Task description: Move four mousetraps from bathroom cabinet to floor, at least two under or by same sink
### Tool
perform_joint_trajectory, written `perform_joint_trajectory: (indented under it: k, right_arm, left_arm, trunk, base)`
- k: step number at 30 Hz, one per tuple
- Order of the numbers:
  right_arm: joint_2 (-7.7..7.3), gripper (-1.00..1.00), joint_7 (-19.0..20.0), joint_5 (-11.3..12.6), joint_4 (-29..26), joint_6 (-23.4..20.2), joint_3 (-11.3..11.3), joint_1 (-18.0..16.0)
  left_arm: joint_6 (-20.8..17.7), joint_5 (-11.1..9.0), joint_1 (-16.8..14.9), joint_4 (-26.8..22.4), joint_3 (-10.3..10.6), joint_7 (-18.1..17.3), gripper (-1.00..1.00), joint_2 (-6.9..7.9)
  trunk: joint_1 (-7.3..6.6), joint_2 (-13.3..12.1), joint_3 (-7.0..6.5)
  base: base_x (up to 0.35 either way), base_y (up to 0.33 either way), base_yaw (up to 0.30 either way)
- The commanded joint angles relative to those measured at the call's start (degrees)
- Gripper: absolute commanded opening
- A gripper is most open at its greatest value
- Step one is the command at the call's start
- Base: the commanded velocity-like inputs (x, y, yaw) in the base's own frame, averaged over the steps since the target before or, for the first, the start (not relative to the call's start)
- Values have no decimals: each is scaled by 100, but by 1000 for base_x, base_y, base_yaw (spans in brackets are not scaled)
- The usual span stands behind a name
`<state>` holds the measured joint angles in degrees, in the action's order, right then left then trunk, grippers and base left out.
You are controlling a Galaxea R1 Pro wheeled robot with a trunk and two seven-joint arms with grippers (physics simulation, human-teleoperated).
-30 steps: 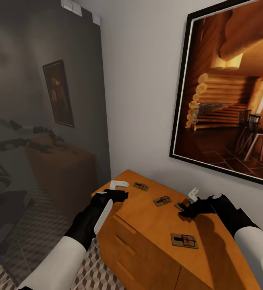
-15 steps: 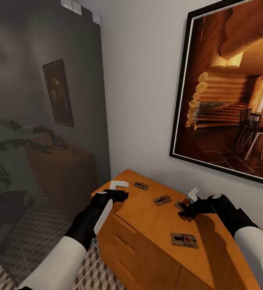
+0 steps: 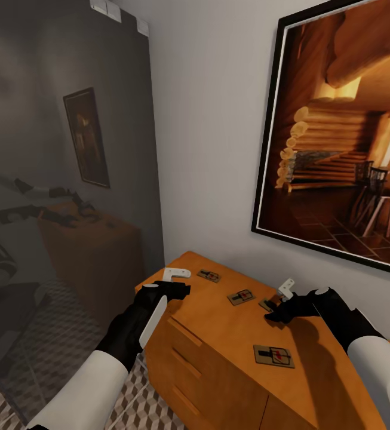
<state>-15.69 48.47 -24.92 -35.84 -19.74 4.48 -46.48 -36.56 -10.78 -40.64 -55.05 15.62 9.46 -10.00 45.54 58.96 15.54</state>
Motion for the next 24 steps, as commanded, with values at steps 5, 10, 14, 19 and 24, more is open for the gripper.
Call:
perform_joint_trajectory:
  k: [5, 10, 14, 19, 24]
  right_arm:
    - [-4, 100, 22, -39, -10, -23, 18, -1]
    - [-4, 100, 22, -39, -10, -24, 18, -1]
    - [-4, -100, 22, -39, -10, -22, 18, -1]
    - [-4, -100, 22, -43, -10, -22, 18, -1]
    - [-4, -100, 22, -48, -10, -24, 18, -1]
  left_arm:
    - [-20, -56, -5, -6, 7, 47, 100, 0]
    - [-25, -56, -5, -6, 9, 47, 100, 0]
    - [-26, -56, -5, -6, 8, 45, 100, 0]
    - [-26, -56, -5, -6, 8, 47, 100, 0]
    - [-27, -56, -5, -6, 6, 47, 100, 0]
  trunk:
    - [45, 85, 45]
    - [45, 85, 45]
    - [45, 85, 45]
    - [45, 85, 45]
    - [45, 85, 45]
  base:
    - [0, 0, 0]
    - [0, 0, 0]
    - [0, 0, 0]
    - [0, 0, 0]
    - [0, 0, 0]
